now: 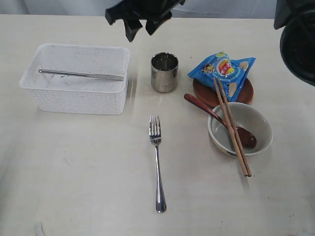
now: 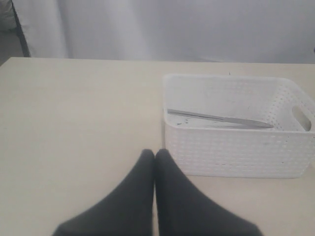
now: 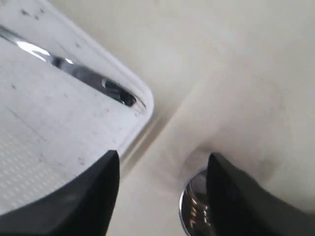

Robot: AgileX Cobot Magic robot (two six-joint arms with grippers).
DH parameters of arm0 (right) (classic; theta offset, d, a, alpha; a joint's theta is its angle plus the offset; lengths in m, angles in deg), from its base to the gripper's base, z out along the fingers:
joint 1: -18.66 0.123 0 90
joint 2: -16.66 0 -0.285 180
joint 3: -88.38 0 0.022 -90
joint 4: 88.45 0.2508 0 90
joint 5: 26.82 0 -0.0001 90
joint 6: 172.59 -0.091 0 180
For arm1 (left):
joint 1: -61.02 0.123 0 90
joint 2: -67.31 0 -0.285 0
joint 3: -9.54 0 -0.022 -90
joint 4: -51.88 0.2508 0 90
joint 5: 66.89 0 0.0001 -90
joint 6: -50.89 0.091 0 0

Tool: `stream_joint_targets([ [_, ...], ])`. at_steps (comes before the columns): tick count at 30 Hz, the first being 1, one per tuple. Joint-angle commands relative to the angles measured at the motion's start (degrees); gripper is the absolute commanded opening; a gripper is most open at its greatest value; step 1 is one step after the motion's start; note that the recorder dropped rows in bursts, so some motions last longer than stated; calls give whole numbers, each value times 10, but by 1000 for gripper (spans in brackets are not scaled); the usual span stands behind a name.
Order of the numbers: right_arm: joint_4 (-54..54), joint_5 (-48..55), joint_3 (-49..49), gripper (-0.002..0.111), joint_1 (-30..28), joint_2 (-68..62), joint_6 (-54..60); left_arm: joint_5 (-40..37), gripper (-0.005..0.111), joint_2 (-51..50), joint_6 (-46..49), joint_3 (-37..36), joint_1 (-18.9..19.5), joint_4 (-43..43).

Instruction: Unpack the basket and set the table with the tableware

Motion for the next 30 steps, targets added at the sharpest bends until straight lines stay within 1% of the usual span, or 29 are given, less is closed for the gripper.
stream_joint_targets([
  [1, 38, 2, -54, 52, 21, 7, 23, 0, 0, 2, 0, -2, 2, 0],
  [4, 38, -4, -50, 50, 51, 6, 72, 0, 0, 2, 0, -2, 2, 0],
  [7, 38, -29, -50, 40, 82, -9, 92, 0, 0, 2, 0, -2, 2, 0],
  [9, 32, -32, -50, 26, 98, -11, 78, 0, 0, 2, 0, -2, 2, 0],
  [11, 25, -31, -50, 5, 106, -3, 61, 0, 0, 2, 0, -2, 2, 0],
  [12, 23, -30, -50, 0, 106, 6, 55, 0, 0, 2, 0, -2, 2, 0],
  [15, 23, -32, -46, 0, 106, 37, 38, 0, 0, 2, 0, -2, 2, 0],
  [17, 18, -47, -26, -1, 106, 67, 35, 0, 0, 2, 0, -2, 2, 0],
  [20, 10, -116, 67, -1, 106, 140, 32, 0, 0, 2, 0, -2, 2, 0],
  [23, 10, -250, 213, -1, 106, 237, 23, 0, 0, 2, 0, -2, 2, 0],
  [24, 8, -307, 282, -1, 106, 283, 23, 0, 0, 2, 0, -2, 2, 0],
  [26, 2, -379, 372, -1, 104, 347, 12, 0, 0, 2, 0, -2, 2, 0],
  [27, 1, -426, 435, -1, 103, 396, 5, 0, 0, 2, 0, -2, 2, 0],
  [30, -13, -523, 564, -1, 103, 512, 3, 0, 0, 2, 0, -2, 2, 0],
])
